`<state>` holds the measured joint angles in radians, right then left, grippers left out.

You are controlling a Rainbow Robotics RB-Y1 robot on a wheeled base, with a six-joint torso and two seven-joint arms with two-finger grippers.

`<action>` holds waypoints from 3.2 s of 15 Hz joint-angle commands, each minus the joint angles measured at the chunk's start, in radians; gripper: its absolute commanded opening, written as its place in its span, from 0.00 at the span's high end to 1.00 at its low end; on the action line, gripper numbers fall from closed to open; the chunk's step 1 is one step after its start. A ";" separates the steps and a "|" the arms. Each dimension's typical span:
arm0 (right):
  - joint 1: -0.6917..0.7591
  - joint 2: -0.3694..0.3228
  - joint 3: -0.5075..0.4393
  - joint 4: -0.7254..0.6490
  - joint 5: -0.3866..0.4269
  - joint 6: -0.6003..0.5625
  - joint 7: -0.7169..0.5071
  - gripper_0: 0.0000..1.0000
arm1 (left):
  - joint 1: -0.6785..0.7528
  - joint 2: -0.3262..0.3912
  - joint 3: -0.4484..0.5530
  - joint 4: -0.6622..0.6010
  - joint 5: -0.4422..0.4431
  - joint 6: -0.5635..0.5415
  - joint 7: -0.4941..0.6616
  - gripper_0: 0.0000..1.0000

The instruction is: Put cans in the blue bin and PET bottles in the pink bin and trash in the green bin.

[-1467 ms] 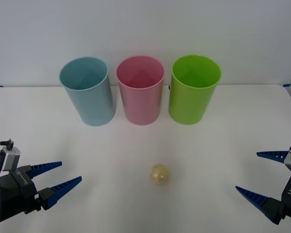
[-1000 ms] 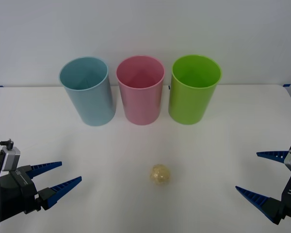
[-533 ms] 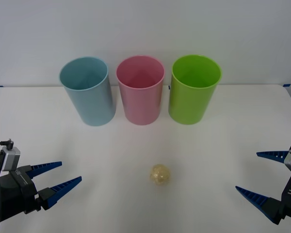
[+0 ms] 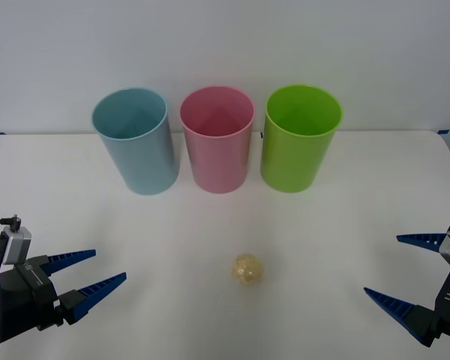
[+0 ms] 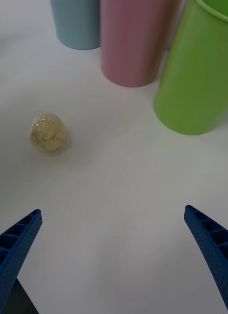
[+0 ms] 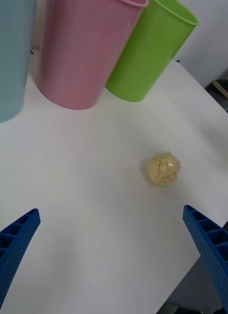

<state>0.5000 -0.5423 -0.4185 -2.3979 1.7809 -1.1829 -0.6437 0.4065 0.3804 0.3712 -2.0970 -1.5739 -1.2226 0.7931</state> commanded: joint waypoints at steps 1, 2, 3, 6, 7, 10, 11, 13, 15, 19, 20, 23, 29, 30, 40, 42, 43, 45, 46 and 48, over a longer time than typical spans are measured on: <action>-0.023 0.011 -0.013 -0.012 -0.002 -0.040 -0.002 0.00 | 0.000 0.000 0.000 0.000 0.000 0.000 0.000 0.00; -0.038 0.011 -0.023 -0.021 -0.003 -0.070 -0.013 0.00 | 0.000 0.000 0.000 0.000 0.000 0.000 0.000 0.00; -0.055 0.007 -0.031 -0.024 0.000 -0.096 -0.027 0.00 | 0.000 0.000 0.000 0.000 0.000 0.000 0.000 0.00; -0.092 -0.090 -0.013 -0.044 -0.002 -0.119 -0.140 0.00 | 0.000 0.000 0.000 0.000 0.000 0.000 0.000 0.00; -0.120 -0.127 0.006 -0.044 -0.002 -0.119 -0.182 0.00 | 0.000 0.000 0.000 0.000 0.000 0.000 0.000 0.00; -0.219 -0.203 0.095 -0.043 0.009 -0.119 -0.274 0.00 | 0.000 0.000 0.000 0.000 0.000 0.000 0.000 0.00; -0.245 -0.229 0.118 -0.043 0.014 -0.119 -0.304 0.00 | 0.000 0.000 0.000 0.000 0.000 0.000 0.000 0.00; -0.305 -0.278 0.172 -0.043 0.026 -0.124 -0.372 0.00 | 0.000 0.000 0.000 0.000 0.000 0.000 0.000 0.00; -0.374 -0.294 0.205 -0.046 0.034 -0.193 -0.442 0.00 | 0.000 0.000 0.000 0.000 0.000 0.000 0.000 0.00; -0.503 -0.291 0.311 -0.046 0.129 -0.273 -0.511 0.00 | 0.000 0.000 0.000 0.000 0.000 0.000 0.000 0.00; -0.528 -0.291 0.345 -0.044 0.160 -0.274 -0.517 0.00 | 0.000 0.000 0.000 0.000 0.000 0.000 0.000 0.00; -0.646 -0.294 0.469 -0.018 0.213 -0.334 -0.534 0.00 | 0.000 0.000 0.000 0.000 0.000 0.000 0.000 0.00; -0.847 -0.262 0.688 0.157 0.235 -0.337 -0.485 0.00 | 0.000 0.000 0.000 0.000 0.000 0.000 0.000 0.00; -0.870 -0.249 0.716 0.180 0.242 -0.336 -0.479 0.00 | 0.000 0.000 0.000 0.000 0.000 0.000 0.000 0.00; -0.925 -0.085 0.828 0.427 0.368 -0.291 -0.321 0.00 | 0.000 0.000 0.000 0.000 0.000 0.000 0.000 0.00; -0.925 -0.081 0.850 0.441 0.385 -0.293 -0.312 0.00 | 0.000 0.000 0.000 0.000 0.000 0.000 0.000 0.00; -0.926 -0.081 0.863 0.450 0.387 -0.291 -0.309 0.00 | 0.000 0.000 0.000 0.000 0.000 0.000 0.000 0.00; -0.926 -0.079 0.894 0.474 0.384 -0.256 -0.306 0.00 | 0.000 0.000 0.000 0.000 0.000 0.000 0.000 0.00; -0.926 -0.076 0.912 0.490 0.384 -0.227 -0.304 0.00 | 0.000 0.000 0.000 0.000 0.000 0.000 0.000 0.00; -0.930 -0.058 0.946 0.543 0.390 -0.161 -0.303 0.00 | 0.000 0.000 0.000 0.000 0.000 0.000 0.000 0.00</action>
<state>-0.4284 -0.6087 0.5148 -1.8772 2.1675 -1.3682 -0.9484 0.4065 0.3804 0.3712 -2.0969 -1.5739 -1.2226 0.7931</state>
